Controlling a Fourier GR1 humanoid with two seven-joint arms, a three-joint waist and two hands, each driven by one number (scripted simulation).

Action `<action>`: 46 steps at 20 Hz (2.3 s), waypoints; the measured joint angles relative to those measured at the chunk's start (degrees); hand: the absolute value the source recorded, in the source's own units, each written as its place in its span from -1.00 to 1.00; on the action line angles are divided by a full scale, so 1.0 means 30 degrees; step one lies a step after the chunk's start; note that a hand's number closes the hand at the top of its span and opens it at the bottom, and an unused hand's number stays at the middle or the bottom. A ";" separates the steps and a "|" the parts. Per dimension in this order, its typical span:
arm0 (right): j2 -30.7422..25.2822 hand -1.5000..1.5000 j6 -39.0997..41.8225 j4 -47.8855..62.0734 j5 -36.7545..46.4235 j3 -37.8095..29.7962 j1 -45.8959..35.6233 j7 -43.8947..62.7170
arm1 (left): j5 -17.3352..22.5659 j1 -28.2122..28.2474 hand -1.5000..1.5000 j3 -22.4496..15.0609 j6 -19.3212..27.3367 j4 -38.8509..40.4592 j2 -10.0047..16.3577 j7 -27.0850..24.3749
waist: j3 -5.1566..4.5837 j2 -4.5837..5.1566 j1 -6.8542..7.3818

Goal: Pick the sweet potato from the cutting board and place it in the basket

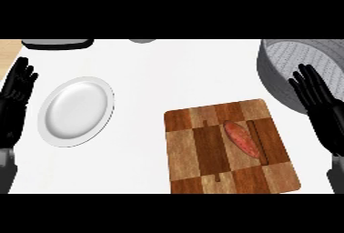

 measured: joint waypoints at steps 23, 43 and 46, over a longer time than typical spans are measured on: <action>-0.1016 -1.00 1.3907 -0.3680 0.2011 0.5252 -0.5706 -0.4917 | 0.1447 -0.0078 0.00 -0.0959 -0.2015 0.3614 -0.1858 0.2202 | 0.0015 -0.0333 0.0463; -0.7067 -1.00 1.7411 0.1773 0.8000 0.4464 -1.4833 -0.2979 | 0.1290 -0.1006 0.00 -0.0483 -0.2666 0.4279 -0.1998 0.2394 | 0.0013 -0.0176 0.0899; -0.7660 -1.00 1.7441 0.2685 0.7621 0.4764 -1.5035 -0.3530 | 0.1279 -0.1147 0.00 -0.0466 -0.2727 0.4275 -0.2042 0.2514 | 0.0024 -0.0143 0.0953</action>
